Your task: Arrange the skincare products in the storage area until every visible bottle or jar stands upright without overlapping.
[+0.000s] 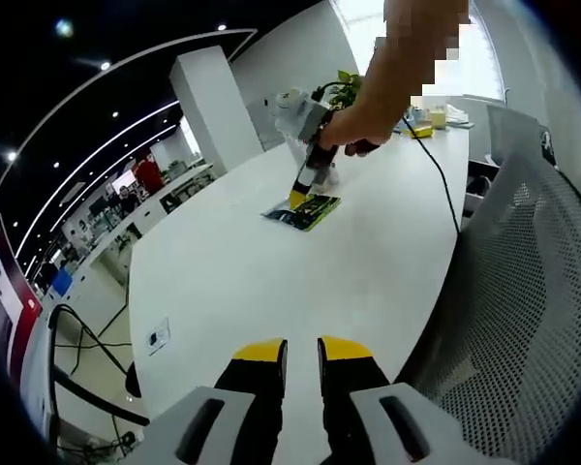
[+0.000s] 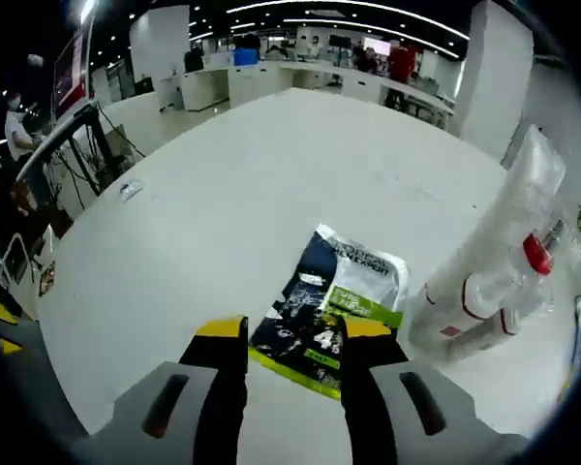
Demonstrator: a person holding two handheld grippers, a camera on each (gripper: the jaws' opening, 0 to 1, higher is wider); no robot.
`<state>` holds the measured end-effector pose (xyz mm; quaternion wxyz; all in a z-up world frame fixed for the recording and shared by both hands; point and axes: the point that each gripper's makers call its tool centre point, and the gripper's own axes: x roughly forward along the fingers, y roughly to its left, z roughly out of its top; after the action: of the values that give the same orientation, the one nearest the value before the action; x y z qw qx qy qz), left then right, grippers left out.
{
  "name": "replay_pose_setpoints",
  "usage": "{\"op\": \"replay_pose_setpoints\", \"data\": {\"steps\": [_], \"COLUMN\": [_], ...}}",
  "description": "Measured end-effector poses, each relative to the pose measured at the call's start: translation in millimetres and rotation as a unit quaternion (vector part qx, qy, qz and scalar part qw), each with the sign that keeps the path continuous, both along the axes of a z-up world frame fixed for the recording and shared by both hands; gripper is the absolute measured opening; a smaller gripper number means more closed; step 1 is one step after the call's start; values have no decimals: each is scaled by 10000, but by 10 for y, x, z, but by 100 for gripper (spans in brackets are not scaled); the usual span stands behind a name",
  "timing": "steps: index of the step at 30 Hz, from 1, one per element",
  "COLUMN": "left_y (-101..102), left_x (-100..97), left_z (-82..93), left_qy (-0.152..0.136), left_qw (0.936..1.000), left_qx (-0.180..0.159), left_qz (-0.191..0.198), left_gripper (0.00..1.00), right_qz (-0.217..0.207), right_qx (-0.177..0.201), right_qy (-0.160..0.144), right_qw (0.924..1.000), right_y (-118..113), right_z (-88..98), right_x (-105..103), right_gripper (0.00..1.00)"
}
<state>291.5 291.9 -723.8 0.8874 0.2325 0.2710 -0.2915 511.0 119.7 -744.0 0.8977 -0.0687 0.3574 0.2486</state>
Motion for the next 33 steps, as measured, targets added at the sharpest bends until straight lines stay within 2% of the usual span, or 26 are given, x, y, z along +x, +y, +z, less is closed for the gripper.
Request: {"op": "replay_pose_setpoints", "data": {"steps": [2,4,6,7,8,9,11,13,15,17,19,20,21,22,24,25,26,27,28,31,33], "left_y": [-20,-36,-91,-130,-138,-161,-158,-116,38,195,515,735,885,1118,1434,1635,1693,1804,1850,1915,1893], "left_x": [-1,-4,-46,-66,-70,-83,-87,-28,57,114,216,260,285,297,293,233,213,121,91,74,70], "left_z": [5,19,-3,1,7,15,33,159,284,370,394,335,261,107,-109,-281,-336,-494,-558,-639,-652], "left_qy": [-6,-24,83,114,106,136,268,181,95,182,194,346,463,674,729,856,930,1248,1368,1425,1363], "left_qw": [10000,9999,9994,9991,9990,9985,9979,9972,9966,9934,9925,9898,9876,9836,9846,9866,9858,9816,9782,9756,9770], "left_qx": [0,-3,4,-73,-85,-167,-301,-618,-817,-1103,-1061,-1092,-1115,-1081,-699,-240,-151,-38,-121,-211,-274], "left_qz": [-75,-135,-336,-406,-434,-497,-515,-388,-56,269,575,848,1007,1280,1428,1366,1392,1443,1557,1657,1619], "left_gripper": [16,16,16,16,16,15,15,16,17,18,26,32,38,45,48,47,48,49,53,67,66], "right_qz": [225,234,279,432,409,360,362,423,411,717,1117,1226,1266,1267,1503,1546,1501,1486,1501,1629,1631], "right_qx": [333,649,603,664,725,838,1171,1574,1377,1103,479,287,269,315,37,-5,84,118,110,13,-60], "right_qy": [-155,-99,-31,-72,-161,-230,-145,28,58,34,-204,-225,-238,-224,-352,-565,-529,-536,-562,-541,-457], "right_qw": [9991,9976,9978,9968,9964,9956,9924,9866,9896,9913,9924,9918,9913,9912,9880,9864,9872,9874,9870,9852,9855], "right_y": [166,209,234,291,303,314,382,474,441,441,403,385,392,411,432,468,503,516,535,541,516], "right_z": [159,233,287,358,416,468,512,528,491,459,418,386,369,354,340,388,403,412,405,340,311], "right_x": [-250,-421,-655,-820,-911,-998,-1262,-1516,-1691,-1863,-1997,-2067,-2108,-2142,-2129,-2072,-2063,-2052,-2055,-2093,-2106], "right_gripper": [42,41,38,36,34,32,34,42,46,44,43,42,41,41,41,41,40,40,40,39,40]}}
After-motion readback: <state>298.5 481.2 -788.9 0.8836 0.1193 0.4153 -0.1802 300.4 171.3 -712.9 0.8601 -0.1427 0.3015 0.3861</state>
